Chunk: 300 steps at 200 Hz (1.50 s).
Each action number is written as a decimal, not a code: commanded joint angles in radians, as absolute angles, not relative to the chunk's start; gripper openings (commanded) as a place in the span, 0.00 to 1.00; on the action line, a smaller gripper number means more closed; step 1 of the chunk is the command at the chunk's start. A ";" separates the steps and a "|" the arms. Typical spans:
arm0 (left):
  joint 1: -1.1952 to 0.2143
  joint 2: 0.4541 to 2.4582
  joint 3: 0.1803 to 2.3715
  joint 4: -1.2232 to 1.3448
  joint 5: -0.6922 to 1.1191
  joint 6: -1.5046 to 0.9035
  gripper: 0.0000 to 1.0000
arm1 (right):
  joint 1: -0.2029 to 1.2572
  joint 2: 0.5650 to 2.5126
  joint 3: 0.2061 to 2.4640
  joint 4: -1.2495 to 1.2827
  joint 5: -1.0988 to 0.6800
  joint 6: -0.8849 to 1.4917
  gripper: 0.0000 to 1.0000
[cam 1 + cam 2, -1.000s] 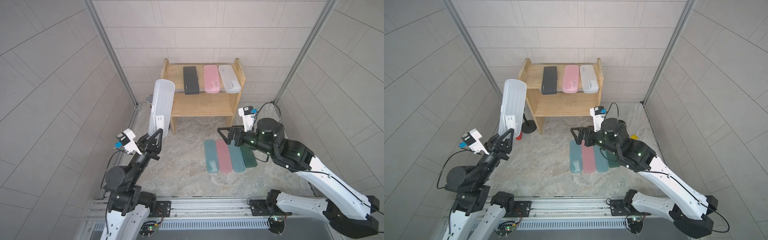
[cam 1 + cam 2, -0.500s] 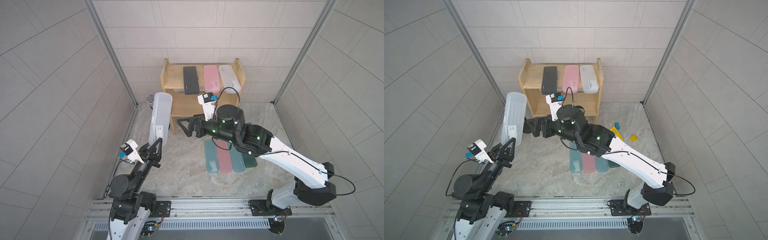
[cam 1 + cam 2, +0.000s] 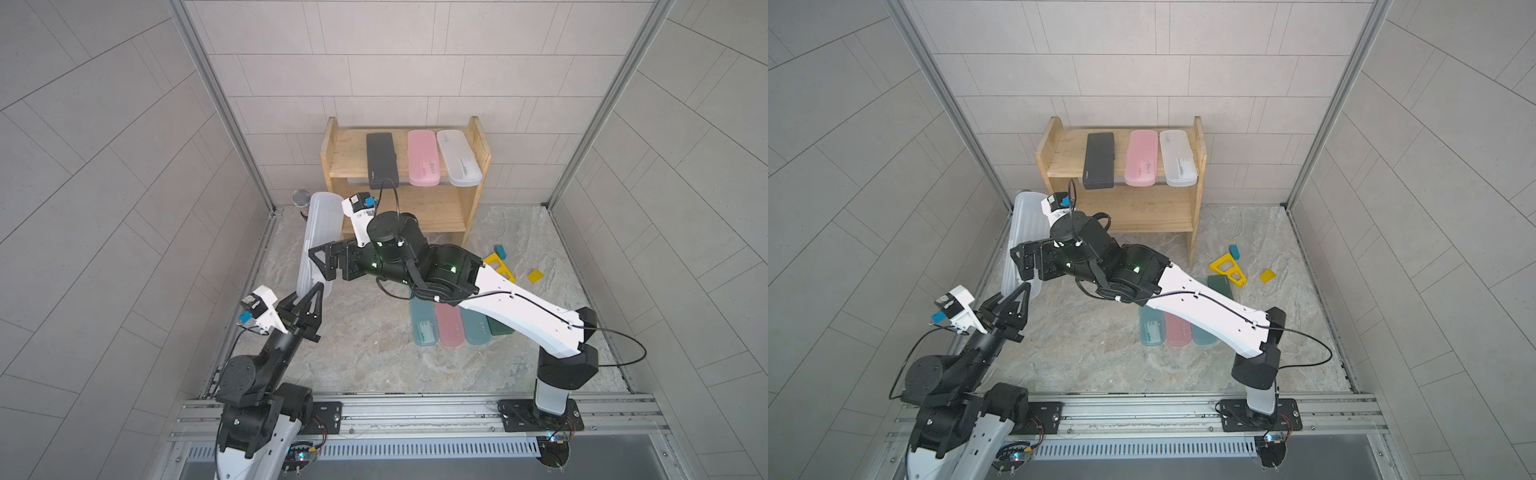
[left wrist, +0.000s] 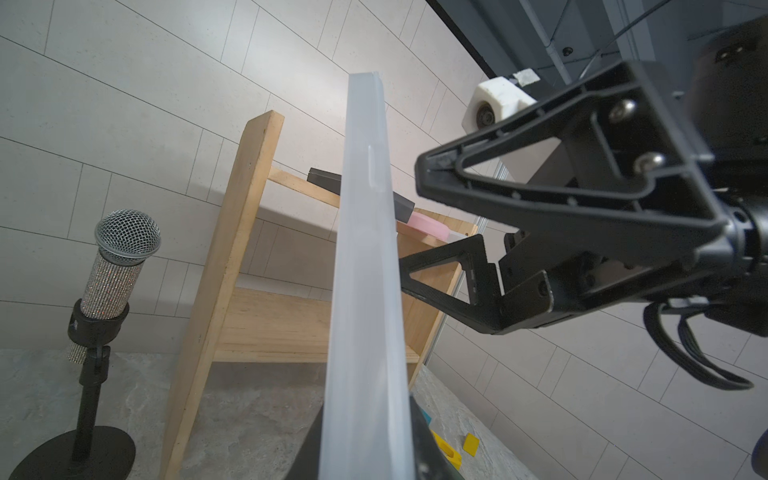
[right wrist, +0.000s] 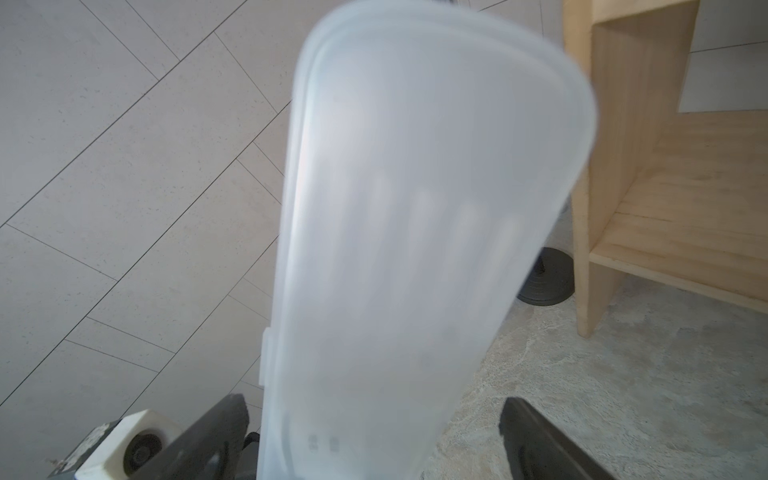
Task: Remove the pencil cases from the shelf
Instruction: Pick up the pencil case from the shelf, then place the pencil case at the center of the board.
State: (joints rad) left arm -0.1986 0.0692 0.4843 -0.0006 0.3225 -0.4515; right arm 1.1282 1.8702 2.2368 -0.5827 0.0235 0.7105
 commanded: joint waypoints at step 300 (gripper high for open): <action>-0.198 0.173 0.601 -0.303 0.205 -0.452 1.00 | 0.957 1.626 1.343 -0.471 -0.063 0.788 0.51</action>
